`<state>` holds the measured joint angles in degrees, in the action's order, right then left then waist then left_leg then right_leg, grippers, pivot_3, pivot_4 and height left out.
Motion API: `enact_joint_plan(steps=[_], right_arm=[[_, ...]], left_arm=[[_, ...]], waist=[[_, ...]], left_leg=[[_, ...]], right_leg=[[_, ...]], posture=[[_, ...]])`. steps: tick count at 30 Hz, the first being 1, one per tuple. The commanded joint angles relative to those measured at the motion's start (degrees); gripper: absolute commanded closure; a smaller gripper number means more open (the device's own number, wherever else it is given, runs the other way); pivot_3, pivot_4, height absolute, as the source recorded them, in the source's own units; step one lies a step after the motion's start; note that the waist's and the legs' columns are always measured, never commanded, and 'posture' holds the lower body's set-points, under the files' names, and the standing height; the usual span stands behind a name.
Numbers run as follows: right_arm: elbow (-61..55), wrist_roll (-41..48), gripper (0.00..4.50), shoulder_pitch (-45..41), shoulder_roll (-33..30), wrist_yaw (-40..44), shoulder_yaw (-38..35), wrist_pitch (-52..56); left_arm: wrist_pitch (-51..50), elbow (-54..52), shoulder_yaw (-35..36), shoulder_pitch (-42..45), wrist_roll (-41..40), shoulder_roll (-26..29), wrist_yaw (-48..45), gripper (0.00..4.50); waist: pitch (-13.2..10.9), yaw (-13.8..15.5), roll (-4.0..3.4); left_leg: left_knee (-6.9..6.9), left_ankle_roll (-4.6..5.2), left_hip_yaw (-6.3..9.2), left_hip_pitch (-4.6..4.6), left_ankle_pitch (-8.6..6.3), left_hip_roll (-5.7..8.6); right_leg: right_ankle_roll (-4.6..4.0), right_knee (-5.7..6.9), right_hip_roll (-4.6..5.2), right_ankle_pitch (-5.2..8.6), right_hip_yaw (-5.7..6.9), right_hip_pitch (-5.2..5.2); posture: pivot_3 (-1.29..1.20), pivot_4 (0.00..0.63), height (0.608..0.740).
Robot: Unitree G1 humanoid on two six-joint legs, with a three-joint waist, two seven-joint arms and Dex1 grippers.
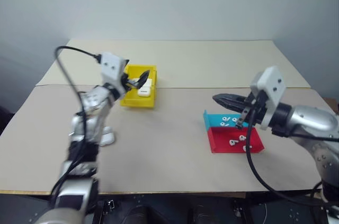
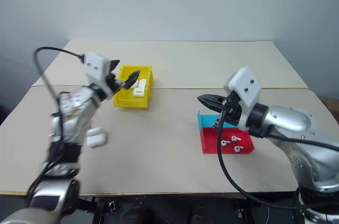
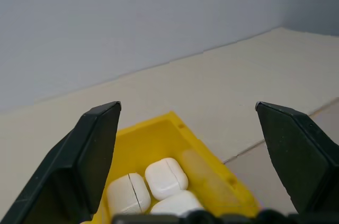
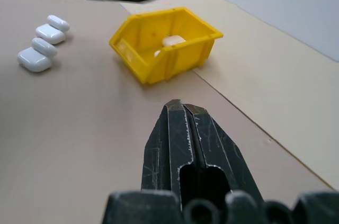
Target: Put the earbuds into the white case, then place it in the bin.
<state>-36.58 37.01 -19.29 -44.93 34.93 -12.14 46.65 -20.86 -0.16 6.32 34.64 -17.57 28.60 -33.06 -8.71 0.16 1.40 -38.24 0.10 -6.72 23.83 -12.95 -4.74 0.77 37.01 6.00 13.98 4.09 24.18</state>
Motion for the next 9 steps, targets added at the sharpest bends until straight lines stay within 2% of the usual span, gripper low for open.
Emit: enact_joint_plan(steps=[1,7,9], right_arm=[[-0.9,-6.1,4.50,6.3,-0.1,2.6,-1.6,-11.3],[0.1,-3.8,4.50,13.3,-2.0,11.8,-4.0,-16.7],[0.1,-2.8,4.50,14.5,-2.3,13.7,-4.7,-17.7]], left_arm=[[-6.1,-15.3,4.1,-8.9,-9.8,8.5,-11.5,0.05],[-12.7,-29.2,15.9,-27.5,-21.6,20.6,-23.1,0.05],[-14.2,-31.3,19.3,-31.7,-24.5,22.5,-25.2,0.05]], waist=[[0.0,0.0,0.00],[0.0,0.3,0.01],[0.0,0.3,0.01]], left_leg=[[0.01,0.00,0.01,0.00,0.00,-0.01],[0.06,0.04,0.06,-0.21,-0.04,-0.03],[0.14,0.04,0.05,-0.21,-0.04,-0.04]], right_leg=[[0.01,-0.01,0.00,0.01,0.00,-0.01],[0.02,0.02,-0.02,0.03,-0.03,-0.14],[0.01,0.00,-0.02,0.03,-0.05,-0.09]], posture=[[0.00,0.150,0.740],[0.00,0.150,0.740],[0.00,0.150,0.740]])
